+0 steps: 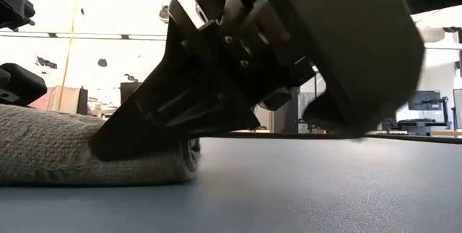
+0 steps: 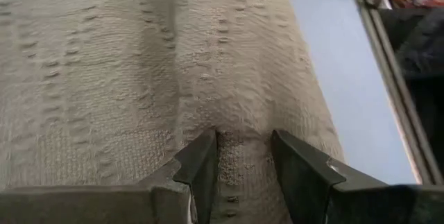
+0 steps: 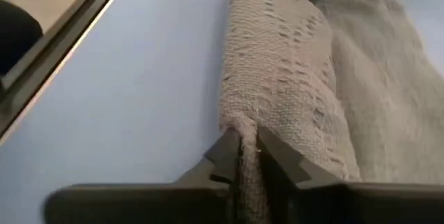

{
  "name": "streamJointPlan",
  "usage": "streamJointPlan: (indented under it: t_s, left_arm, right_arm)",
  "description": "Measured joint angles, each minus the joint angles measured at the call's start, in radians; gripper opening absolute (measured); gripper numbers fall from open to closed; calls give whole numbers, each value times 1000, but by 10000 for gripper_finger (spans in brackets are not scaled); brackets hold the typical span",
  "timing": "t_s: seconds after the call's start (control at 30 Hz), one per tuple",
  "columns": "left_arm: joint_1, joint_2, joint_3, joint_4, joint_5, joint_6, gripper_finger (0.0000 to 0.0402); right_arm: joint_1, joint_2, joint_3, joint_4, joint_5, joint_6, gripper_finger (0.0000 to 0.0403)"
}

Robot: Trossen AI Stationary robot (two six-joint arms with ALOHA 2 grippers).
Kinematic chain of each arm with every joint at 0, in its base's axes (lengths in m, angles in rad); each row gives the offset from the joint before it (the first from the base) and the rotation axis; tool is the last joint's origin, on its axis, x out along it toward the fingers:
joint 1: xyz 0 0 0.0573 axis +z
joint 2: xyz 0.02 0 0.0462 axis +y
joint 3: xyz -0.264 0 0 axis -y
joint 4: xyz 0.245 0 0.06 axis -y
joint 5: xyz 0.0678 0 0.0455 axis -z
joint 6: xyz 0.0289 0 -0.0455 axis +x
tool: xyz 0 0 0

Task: Roll towel into tight, uniform cylinder
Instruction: Roll the gray towel

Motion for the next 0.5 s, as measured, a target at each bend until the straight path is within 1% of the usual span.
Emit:
streamJointPlan:
  t_s: [0.07,0.1,0.27,0.5]
  left_arm:
    - [0,-19,0,-11,17,8,128]
    - [0,-30,0,-17,20,10,128]
    - [-2,-130,0,-52,11,37,128]
    - [-38,-300,0,-127,-106,87,128]
  right_arm:
    - [-4,-5,0,1,-33,52,38]
    - [-8,-8,0,0,-57,83,29]
    - [-31,-9,-1,51,-167,237,29]
    - [-71,-8,-2,88,-296,473,29]
